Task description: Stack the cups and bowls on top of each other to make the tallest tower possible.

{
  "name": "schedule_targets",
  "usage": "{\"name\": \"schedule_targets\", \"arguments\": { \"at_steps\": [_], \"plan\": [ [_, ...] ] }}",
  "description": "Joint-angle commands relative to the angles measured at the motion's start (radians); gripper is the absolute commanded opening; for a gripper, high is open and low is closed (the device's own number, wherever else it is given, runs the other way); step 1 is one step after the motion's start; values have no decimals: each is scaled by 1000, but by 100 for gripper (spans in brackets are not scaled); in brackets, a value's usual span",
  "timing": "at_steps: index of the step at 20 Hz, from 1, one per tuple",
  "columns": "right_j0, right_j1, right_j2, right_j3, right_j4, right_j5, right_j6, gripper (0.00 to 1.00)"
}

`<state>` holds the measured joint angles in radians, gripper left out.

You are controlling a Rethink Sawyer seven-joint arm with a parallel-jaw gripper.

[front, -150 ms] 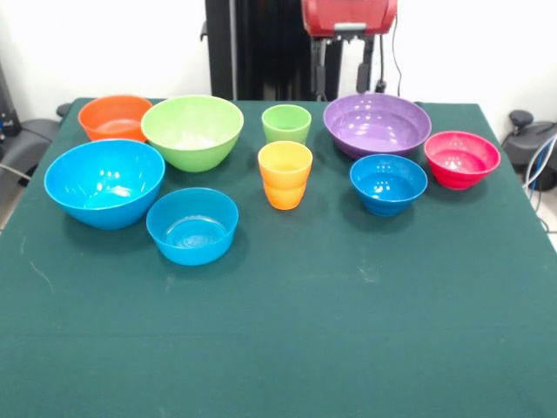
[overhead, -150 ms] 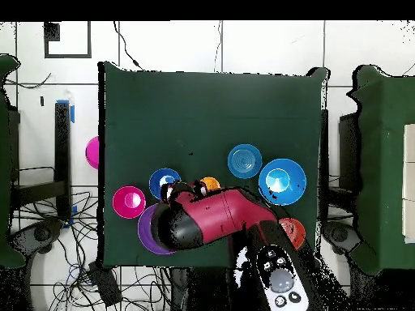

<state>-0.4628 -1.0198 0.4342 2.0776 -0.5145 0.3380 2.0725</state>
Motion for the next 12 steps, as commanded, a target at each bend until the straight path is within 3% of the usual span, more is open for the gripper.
{"name": "schedule_targets", "arguments": {
  "at_steps": [1, 12],
  "plan": [
    [-17, -41, 90, 117, 37, 54, -46, 100],
    [-37, -54, 81, 145, 1, 20, -33, 100]
  ]
}}
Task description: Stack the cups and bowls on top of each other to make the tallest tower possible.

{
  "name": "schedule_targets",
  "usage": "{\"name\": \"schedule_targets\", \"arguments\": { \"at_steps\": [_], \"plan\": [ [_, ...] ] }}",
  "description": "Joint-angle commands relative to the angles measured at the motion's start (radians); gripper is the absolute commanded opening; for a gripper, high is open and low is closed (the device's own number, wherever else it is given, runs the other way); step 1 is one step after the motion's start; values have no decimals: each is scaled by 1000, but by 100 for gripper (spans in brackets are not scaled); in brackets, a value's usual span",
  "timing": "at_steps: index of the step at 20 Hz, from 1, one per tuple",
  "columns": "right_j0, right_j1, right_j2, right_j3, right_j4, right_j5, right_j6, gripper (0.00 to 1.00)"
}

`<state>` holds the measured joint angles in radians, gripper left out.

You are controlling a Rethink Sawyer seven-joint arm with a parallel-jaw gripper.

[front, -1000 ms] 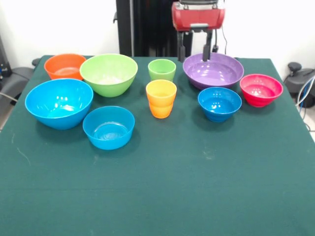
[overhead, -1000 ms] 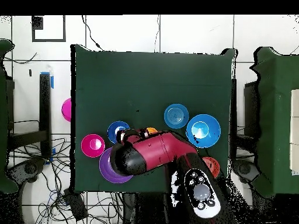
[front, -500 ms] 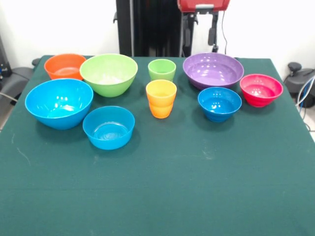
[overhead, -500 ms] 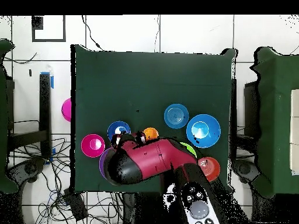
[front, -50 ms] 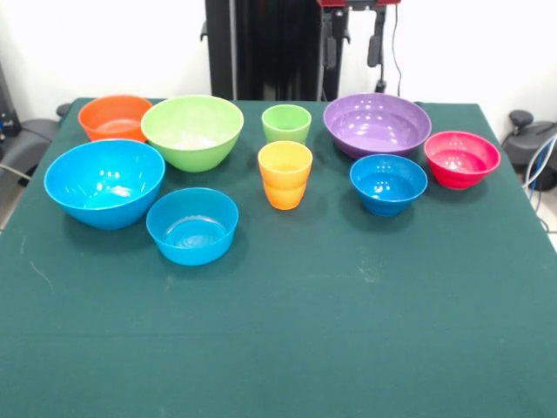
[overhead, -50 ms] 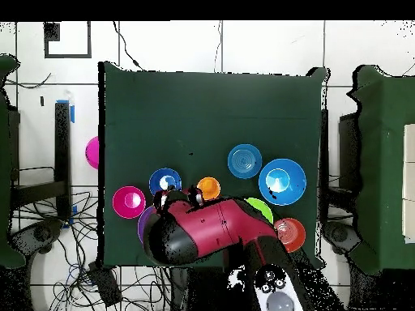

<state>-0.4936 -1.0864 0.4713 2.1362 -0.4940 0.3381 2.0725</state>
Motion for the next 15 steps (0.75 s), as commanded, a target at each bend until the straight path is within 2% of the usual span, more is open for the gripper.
{"name": "schedule_targets", "arguments": {
  "at_steps": [1, 5, 10, 15],
  "plan": [
    [-3, 15, 38, 84, -28, 14, -29, 100],
    [2, -28, 24, 137, -34, -39, 7, 100],
    [-5, -137, 18, 199, 10, -1, -1, 100],
    [44, -146, -39, 195, -20, -10, 62, 100]
  ]
}}
